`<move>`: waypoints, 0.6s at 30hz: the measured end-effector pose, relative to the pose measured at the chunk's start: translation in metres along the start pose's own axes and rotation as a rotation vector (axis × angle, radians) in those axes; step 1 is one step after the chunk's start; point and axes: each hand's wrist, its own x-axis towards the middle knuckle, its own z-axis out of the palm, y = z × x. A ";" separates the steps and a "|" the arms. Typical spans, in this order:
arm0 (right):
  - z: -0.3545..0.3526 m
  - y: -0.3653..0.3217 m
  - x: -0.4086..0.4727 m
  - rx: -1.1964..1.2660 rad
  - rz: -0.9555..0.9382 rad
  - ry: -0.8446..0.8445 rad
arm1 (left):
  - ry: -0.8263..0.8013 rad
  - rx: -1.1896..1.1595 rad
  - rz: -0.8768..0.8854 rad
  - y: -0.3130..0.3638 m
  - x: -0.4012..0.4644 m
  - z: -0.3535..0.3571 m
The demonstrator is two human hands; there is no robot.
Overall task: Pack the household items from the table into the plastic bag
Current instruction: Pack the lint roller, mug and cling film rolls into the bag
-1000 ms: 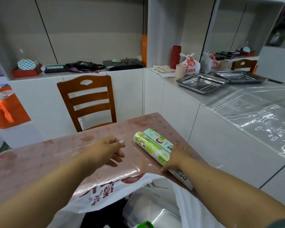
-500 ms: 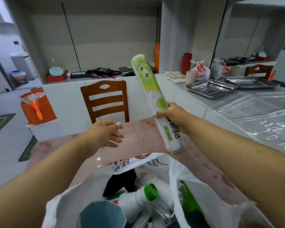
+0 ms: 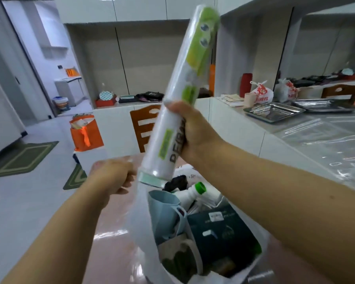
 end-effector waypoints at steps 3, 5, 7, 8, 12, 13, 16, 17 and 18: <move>-0.032 0.019 -0.013 -0.246 -0.096 0.077 | 0.009 -0.091 -0.062 -0.014 -0.021 0.004; -0.047 0.023 -0.020 -0.413 -0.081 0.070 | 0.044 -0.093 -0.042 -0.016 -0.035 0.009; -0.055 0.022 -0.027 -0.488 -0.066 0.054 | 0.000 -0.085 0.022 -0.011 -0.054 0.018; -0.056 0.019 -0.031 -0.494 -0.071 0.044 | -0.044 -0.055 0.060 -0.009 -0.064 0.025; -0.062 0.002 -0.037 -0.473 -0.090 -0.001 | -0.062 0.461 0.264 -0.007 -0.088 0.051; -0.063 -0.001 -0.038 -0.487 -0.086 -0.023 | -0.034 0.449 0.283 -0.005 -0.090 0.054; -0.073 0.003 -0.043 -0.570 -0.031 -0.032 | 0.016 -0.105 0.105 0.010 -0.092 0.047; -0.078 0.006 -0.046 -0.612 -0.007 -0.033 | -0.036 -0.358 0.033 0.012 -0.088 0.041; -0.083 0.009 -0.048 -0.682 0.004 -0.035 | -0.119 -0.575 -0.010 0.011 -0.082 0.035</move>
